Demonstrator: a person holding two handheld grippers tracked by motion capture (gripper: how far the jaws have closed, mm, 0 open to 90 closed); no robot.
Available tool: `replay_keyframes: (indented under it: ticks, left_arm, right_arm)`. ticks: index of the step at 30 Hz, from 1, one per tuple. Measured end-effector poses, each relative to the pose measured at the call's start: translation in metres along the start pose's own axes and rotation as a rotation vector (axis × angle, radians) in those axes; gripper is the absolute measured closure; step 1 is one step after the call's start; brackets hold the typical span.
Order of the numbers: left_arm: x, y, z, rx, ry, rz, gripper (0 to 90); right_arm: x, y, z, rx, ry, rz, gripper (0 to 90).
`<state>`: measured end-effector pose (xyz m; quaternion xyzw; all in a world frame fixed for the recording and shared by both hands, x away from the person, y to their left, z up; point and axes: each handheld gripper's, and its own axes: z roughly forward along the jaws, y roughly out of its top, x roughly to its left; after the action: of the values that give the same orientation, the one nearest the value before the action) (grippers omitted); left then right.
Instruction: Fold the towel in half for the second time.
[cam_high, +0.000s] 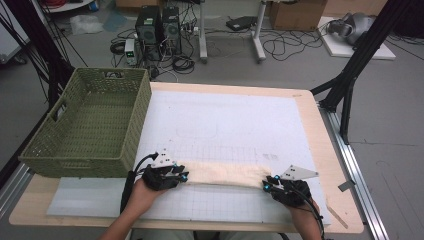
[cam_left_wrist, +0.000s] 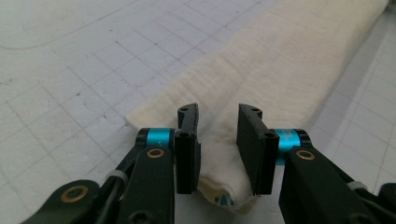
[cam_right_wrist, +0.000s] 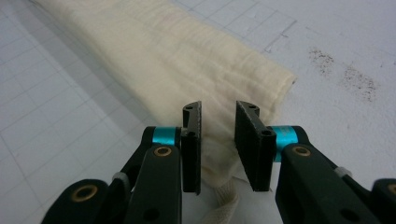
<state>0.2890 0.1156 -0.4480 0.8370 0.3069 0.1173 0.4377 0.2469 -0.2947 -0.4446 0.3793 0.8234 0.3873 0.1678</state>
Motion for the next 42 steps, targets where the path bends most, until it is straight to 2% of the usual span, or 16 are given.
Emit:
replay_keyframes:
  ticks: [4, 9, 12, 14, 15, 19, 22, 25, 29, 31, 36, 42]
  left_arm:
    - [0.0, -0.001, 0.0, 0.002, 0.003, 0.002, 69.1]
    - [0.001, -0.002, -0.001, -0.008, -0.004, 0.001, 68.7]
    - [0.004, -0.001, -0.003, -0.028, -0.029, -0.023, 62.1]
    - [0.008, 0.001, -0.008, -0.076, -0.017, -0.056, 56.2]
    - [0.01, 0.001, -0.01, -0.091, -0.011, -0.06, 53.5]
    - [0.019, 0.005, -0.024, -0.203, 0.025, -0.107, 46.5]
    - [0.024, 0.006, -0.034, -0.275, 0.057, -0.119, 43.1]
    - [0.027, 0.007, -0.04, -0.316, 0.064, -0.125, 37.0]
    - [0.027, 0.009, -0.04, -0.333, 0.074, -0.157, 24.5]
    - [0.027, 0.009, -0.039, -0.34, 0.09, -0.161, 17.7]
    - [0.027, 0.009, -0.04, -0.35, 0.082, -0.16, 17.3]
    - [0.028, 0.008, -0.042, -0.36, 0.081, -0.15, 17.4]
  right_arm:
    - [0.001, -0.001, -0.001, 0.012, 0.003, -0.021, 71.6]
    - [0.0, -0.002, -0.002, 0.006, 0.02, -0.017, 69.6]
    - [0.001, -0.001, -0.005, -0.008, 0.023, -0.024, 62.9]
    - [0.001, 0.002, -0.01, -0.045, 0.015, -0.026, 58.7]
    - [0.001, 0.004, -0.015, -0.081, 0.005, -0.015, 55.1]
    - [-0.002, 0.008, -0.029, -0.189, -0.049, 0.016, 43.5]
    - [-0.007, 0.007, -0.036, -0.216, -0.093, 0.051, 38.9]
    - [-0.011, 0.004, -0.039, -0.213, -0.127, 0.066, 33.3]
    - [-0.015, 0.001, -0.04, -0.195, -0.161, 0.061, 27.8]
    - [-0.016, 0.001, -0.041, -0.2, -0.178, 0.074, 23.0]
    - [-0.02, -0.002, -0.041, -0.2, -0.21, 0.084, 14.6]
    - [-0.023, 0.0, -0.04, -0.207, -0.199, 0.097, 12.1]
